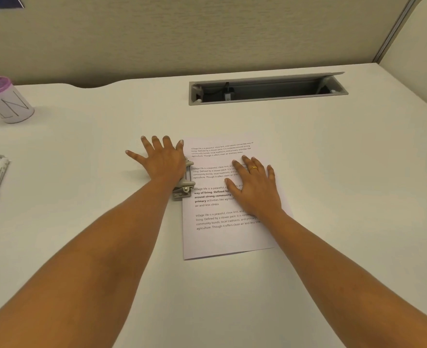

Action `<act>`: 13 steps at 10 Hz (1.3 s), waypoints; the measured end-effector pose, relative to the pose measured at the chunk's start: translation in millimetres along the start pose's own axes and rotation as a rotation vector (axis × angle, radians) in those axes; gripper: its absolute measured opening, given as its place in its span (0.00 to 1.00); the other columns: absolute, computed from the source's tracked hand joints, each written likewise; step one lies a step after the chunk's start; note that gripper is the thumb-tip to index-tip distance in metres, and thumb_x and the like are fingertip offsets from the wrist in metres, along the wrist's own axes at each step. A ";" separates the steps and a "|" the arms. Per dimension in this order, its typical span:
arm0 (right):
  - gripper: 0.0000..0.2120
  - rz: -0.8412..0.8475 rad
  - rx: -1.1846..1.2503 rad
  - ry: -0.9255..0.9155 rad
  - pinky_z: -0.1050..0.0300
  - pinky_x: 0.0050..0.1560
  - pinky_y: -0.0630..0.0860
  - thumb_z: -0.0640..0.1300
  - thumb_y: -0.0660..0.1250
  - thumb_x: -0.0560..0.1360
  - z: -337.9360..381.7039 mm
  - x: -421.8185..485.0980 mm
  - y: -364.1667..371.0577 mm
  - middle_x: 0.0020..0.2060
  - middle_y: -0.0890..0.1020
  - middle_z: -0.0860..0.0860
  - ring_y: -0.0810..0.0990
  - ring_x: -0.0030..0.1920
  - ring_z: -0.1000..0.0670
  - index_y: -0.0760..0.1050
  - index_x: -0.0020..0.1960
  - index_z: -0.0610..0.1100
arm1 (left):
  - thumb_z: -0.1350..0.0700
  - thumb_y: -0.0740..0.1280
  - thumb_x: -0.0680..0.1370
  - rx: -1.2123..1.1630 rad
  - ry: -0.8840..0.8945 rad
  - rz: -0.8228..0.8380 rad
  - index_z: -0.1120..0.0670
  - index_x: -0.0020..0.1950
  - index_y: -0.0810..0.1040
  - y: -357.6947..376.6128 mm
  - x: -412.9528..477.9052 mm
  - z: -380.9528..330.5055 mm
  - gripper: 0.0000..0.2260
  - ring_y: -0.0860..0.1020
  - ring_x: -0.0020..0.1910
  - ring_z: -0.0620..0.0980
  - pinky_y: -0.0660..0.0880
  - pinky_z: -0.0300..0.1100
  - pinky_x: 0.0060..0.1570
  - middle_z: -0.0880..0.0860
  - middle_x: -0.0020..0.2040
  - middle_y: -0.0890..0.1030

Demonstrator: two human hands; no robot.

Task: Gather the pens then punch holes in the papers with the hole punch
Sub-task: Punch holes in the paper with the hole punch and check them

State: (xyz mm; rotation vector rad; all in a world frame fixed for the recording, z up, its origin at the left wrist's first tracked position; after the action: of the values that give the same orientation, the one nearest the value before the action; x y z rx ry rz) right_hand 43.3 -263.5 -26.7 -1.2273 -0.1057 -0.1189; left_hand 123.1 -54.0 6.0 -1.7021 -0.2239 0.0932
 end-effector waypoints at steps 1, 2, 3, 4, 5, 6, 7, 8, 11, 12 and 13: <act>0.27 0.001 0.004 0.001 0.44 0.74 0.45 0.60 0.53 0.77 -0.2 0.1 0.2 0.75 0.60 0.51 0.53 0.76 0.50 0.59 0.73 0.52 | 0.44 0.46 0.81 0.019 0.024 0.001 0.56 0.71 0.63 -3.0 0.1 -5.5 0.24 0.49 0.76 0.60 0.41 0.72 0.66 0.59 0.74 0.61; 0.27 0.006 -0.001 0.001 0.44 0.74 0.44 0.60 0.53 0.77 -0.1 0.3 0.0 0.75 0.60 0.51 0.53 0.76 0.50 0.59 0.73 0.52 | 0.44 0.46 0.81 0.025 0.027 0.009 0.56 0.71 0.63 -3.9 -0.8 -6.7 0.24 0.49 0.76 0.60 0.41 0.72 0.66 0.59 0.74 0.62; 0.27 0.009 0.008 0.001 0.44 0.74 0.44 0.60 0.53 0.77 -0.1 0.7 -0.1 0.75 0.59 0.51 0.52 0.76 0.50 0.59 0.73 0.52 | 0.45 0.46 0.81 0.022 0.024 0.013 0.57 0.71 0.63 -4.8 -1.7 -6.5 0.24 0.49 0.76 0.60 0.42 0.72 0.66 0.59 0.74 0.62; 0.27 0.006 0.007 0.000 0.44 0.74 0.45 0.60 0.53 0.77 0.0 0.5 -0.6 0.75 0.60 0.51 0.53 0.76 0.50 0.59 0.73 0.52 | 0.45 0.46 0.81 0.023 0.025 0.020 0.57 0.72 0.63 -5.1 -2.6 -7.1 0.24 0.50 0.76 0.60 0.42 0.72 0.66 0.59 0.74 0.62; 0.27 0.006 -0.004 0.000 0.44 0.74 0.45 0.60 0.53 0.77 0.5 -0.1 -1.4 0.75 0.60 0.51 0.53 0.76 0.50 0.59 0.73 0.52 | 0.45 0.46 0.81 0.027 0.031 0.022 0.57 0.72 0.63 -5.8 -3.5 -8.0 0.24 0.51 0.76 0.60 0.42 0.72 0.67 0.59 0.73 0.63; 0.27 0.004 0.002 -0.002 0.44 0.74 0.45 0.60 0.54 0.77 0.8 -0.6 -2.4 0.75 0.59 0.51 0.53 0.76 0.50 0.59 0.73 0.52 | 0.46 0.47 0.82 0.037 0.036 0.021 0.58 0.71 0.63 -7.3 -3.5 -5.3 0.24 0.51 0.76 0.60 0.42 0.72 0.67 0.59 0.73 0.64; 0.27 0.012 0.001 0.000 0.44 0.74 0.45 0.60 0.53 0.77 0.7 -0.6 -2.1 0.75 0.59 0.51 0.52 0.76 0.51 0.59 0.73 0.52 | 0.46 0.47 0.82 0.047 0.029 0.022 0.58 0.71 0.64 -9.4 -1.3 4.6 0.23 0.52 0.75 0.60 0.42 0.72 0.67 0.59 0.72 0.65; 0.27 0.012 -0.009 -0.001 0.44 0.74 0.45 0.60 0.53 0.77 0.8 -1.1 -1.8 0.75 0.59 0.51 0.52 0.76 0.51 0.58 0.73 0.52 | 0.46 0.47 0.82 0.040 0.009 0.023 0.59 0.70 0.64 -11.0 0.2 19.5 0.23 0.53 0.75 0.60 0.43 0.72 0.66 0.59 0.71 0.66; 0.27 0.014 -0.014 0.000 0.44 0.74 0.45 0.60 0.53 0.77 0.7 -0.6 -0.7 0.75 0.59 0.51 0.52 0.76 0.51 0.59 0.73 0.52 | 0.53 0.56 0.81 0.115 0.060 -0.019 0.61 0.67 0.67 -18.0 1.3 50.9 0.18 0.66 0.66 0.63 0.53 0.72 0.64 0.63 0.63 0.72; 0.27 0.019 -0.012 0.001 0.44 0.74 0.45 0.61 0.53 0.77 0.1 -0.1 0.1 0.75 0.59 0.51 0.52 0.76 0.51 0.59 0.73 0.53 | 0.51 0.54 0.81 0.118 0.073 -0.052 0.62 0.65 0.68 -21.2 3.5 55.1 0.19 0.69 0.63 0.63 0.52 0.71 0.65 0.63 0.60 0.74; 0.27 0.022 -0.017 0.003 0.44 0.74 0.45 0.61 0.53 0.77 -0.4 -0.1 0.6 0.75 0.59 0.52 0.52 0.76 0.51 0.58 0.73 0.53 | 0.50 0.53 0.81 0.130 0.138 -0.098 0.62 0.66 0.68 -25.0 3.0 47.3 0.20 0.69 0.65 0.61 0.49 0.68 0.68 0.62 0.61 0.75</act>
State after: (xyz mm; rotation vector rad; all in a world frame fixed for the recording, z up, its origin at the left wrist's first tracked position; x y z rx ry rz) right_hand 43.3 -263.7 -27.4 -1.2451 -0.0891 -0.1028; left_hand 114.7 -4.3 24.1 -1.5589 -0.1931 -0.0807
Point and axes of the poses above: each hand's wrist, its own x-axis towards the middle knuckle, its own y-axis out of the palm, z = x × y, the point moved 10 cm from there along x, towards the middle knuckle
